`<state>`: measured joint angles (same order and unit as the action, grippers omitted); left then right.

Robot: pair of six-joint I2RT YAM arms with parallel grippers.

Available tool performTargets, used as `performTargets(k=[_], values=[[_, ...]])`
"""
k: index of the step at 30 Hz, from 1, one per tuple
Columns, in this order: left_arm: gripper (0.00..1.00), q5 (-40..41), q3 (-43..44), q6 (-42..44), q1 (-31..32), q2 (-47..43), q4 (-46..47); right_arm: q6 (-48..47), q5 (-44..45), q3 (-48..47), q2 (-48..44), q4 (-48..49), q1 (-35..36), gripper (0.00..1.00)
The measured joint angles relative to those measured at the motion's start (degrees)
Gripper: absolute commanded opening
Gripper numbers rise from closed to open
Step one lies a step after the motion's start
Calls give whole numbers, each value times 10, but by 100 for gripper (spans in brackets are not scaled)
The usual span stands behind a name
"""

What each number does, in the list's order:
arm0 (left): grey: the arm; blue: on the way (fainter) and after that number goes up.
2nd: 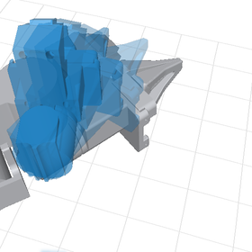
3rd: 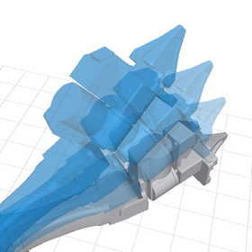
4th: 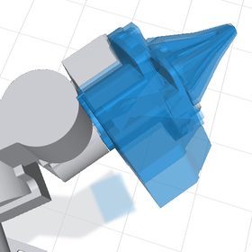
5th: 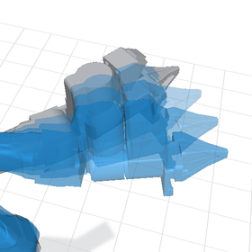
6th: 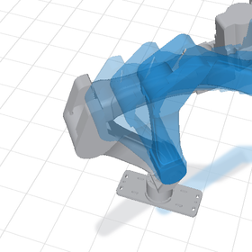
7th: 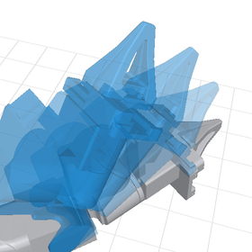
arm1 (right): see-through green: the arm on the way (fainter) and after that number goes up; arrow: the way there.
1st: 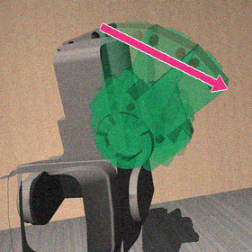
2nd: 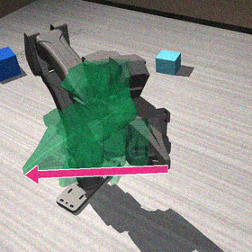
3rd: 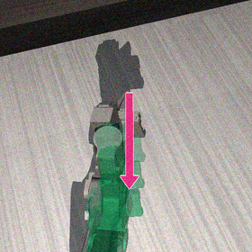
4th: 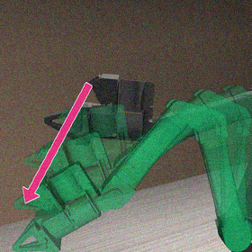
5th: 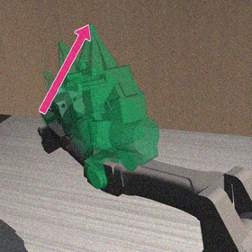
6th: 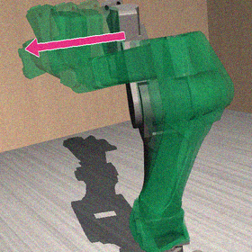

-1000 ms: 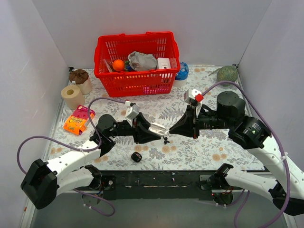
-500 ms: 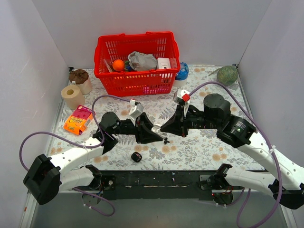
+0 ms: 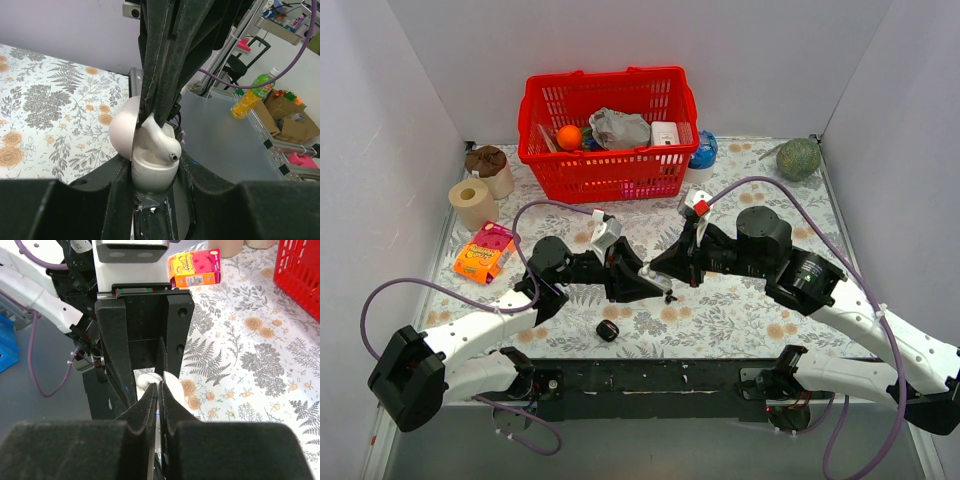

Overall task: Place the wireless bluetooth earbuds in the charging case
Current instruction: Place the earbud in the charging case.

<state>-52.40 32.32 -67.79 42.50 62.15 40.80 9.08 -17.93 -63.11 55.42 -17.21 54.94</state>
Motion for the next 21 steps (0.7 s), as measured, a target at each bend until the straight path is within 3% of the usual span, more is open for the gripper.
performTargets(k=[21], values=[[0,42,0,12,2,-28,-22,0,100,32,-27,40,50,1]])
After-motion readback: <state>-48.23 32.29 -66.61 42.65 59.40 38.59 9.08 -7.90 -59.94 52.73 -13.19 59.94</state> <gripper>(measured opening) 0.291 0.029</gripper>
